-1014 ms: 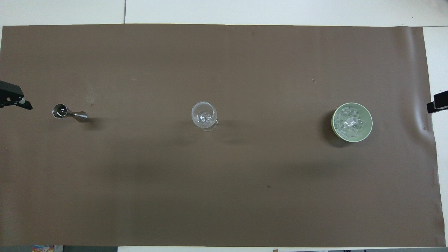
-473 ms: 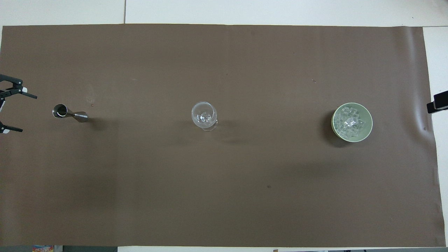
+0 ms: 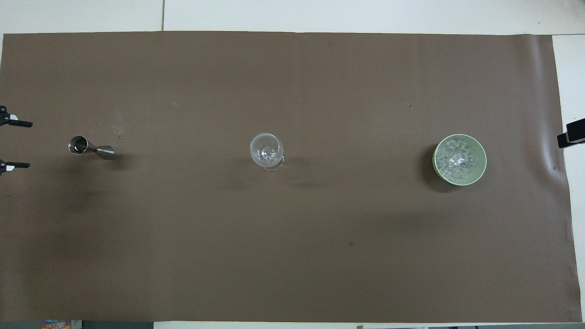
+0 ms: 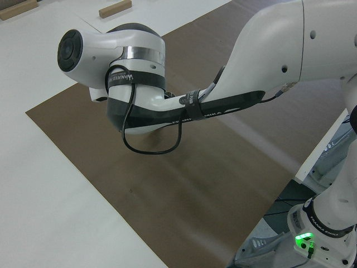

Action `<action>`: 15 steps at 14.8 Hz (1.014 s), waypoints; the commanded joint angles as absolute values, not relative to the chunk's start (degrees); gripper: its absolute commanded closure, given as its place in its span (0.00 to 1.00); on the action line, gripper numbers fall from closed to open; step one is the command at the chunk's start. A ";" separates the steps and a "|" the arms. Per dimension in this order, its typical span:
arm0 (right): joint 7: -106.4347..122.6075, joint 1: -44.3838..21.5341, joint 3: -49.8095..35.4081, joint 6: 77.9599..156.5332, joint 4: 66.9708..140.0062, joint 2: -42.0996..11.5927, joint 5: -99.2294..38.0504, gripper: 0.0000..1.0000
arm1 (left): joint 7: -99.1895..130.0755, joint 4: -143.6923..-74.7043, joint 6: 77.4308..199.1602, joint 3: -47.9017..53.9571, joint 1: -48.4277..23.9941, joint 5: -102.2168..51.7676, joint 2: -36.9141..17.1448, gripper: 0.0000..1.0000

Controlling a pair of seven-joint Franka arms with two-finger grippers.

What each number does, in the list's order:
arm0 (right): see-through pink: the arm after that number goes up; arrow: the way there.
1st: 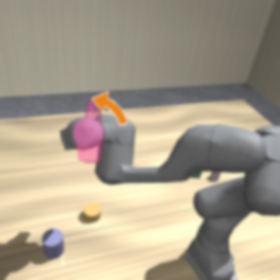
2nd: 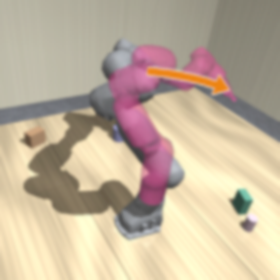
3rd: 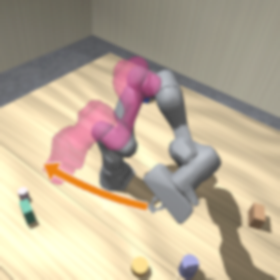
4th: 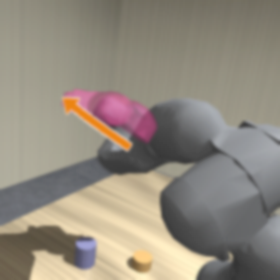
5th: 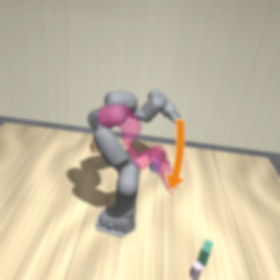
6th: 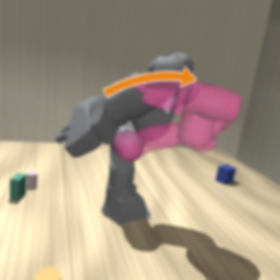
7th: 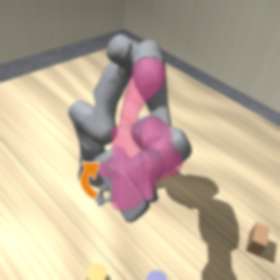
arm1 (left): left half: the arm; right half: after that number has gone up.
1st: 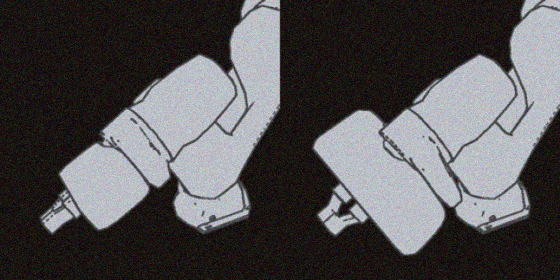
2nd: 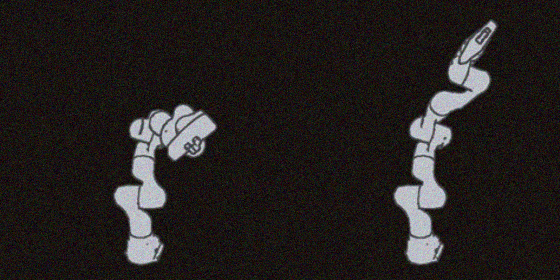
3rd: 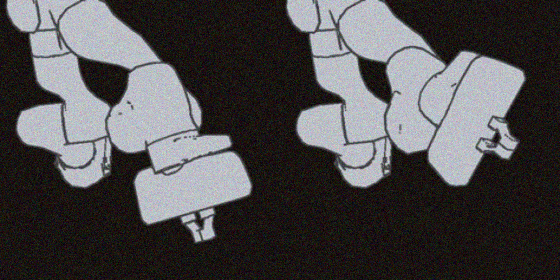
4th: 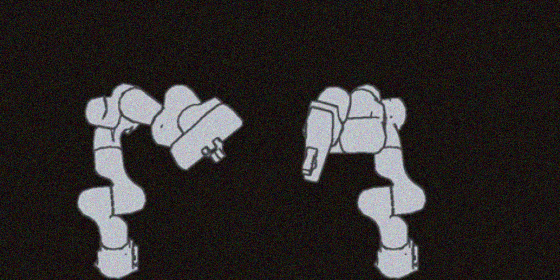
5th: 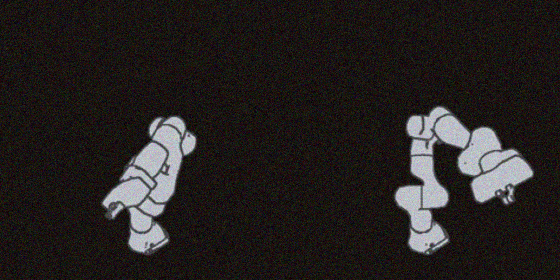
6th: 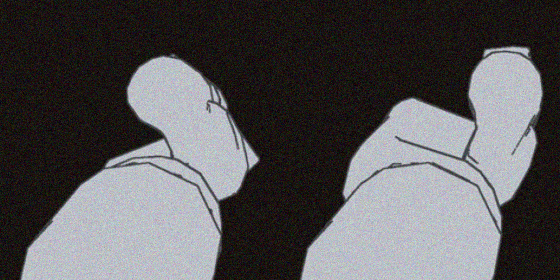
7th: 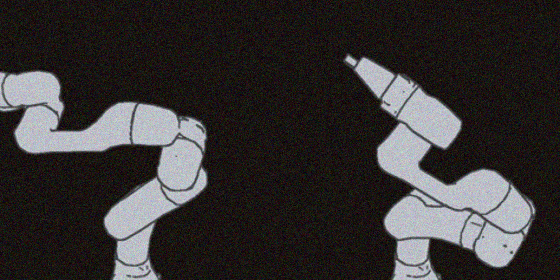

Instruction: Pour wine and add ice with both arms

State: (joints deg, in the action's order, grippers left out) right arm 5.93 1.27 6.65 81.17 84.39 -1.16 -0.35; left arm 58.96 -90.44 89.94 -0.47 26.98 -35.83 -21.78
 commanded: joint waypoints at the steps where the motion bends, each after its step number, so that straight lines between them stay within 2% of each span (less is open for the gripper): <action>1: 5.19 1.49 6.33 81.83 85.61 -0.26 0.09 0.00 | 60.03 -91.14 93.16 0.09 29.97 -39.72 -26.18 0.00; 2: 5.19 1.49 6.33 81.83 85.61 -0.26 0.09 0.00 | 59.77 -92.27 93.95 0.09 31.54 -42.25 -28.11 0.00; 4: 5.19 1.49 6.33 81.83 85.52 -0.26 0.00 0.00 | 58.72 -97.97 97.02 0.52 33.83 -46.30 -28.48 0.00; 8: 5.19 1.41 6.33 81.83 85.61 -0.26 0.00 0.00 | 42.81 -111.77 101.49 0.53 33.84 -55.42 -23.56 0.00; 15: 5.19 1.41 6.33 81.91 85.61 -0.26 0.09 0.00 | 43.16 -117.15 104.67 0.62 31.91 -68.89 -22.06 0.00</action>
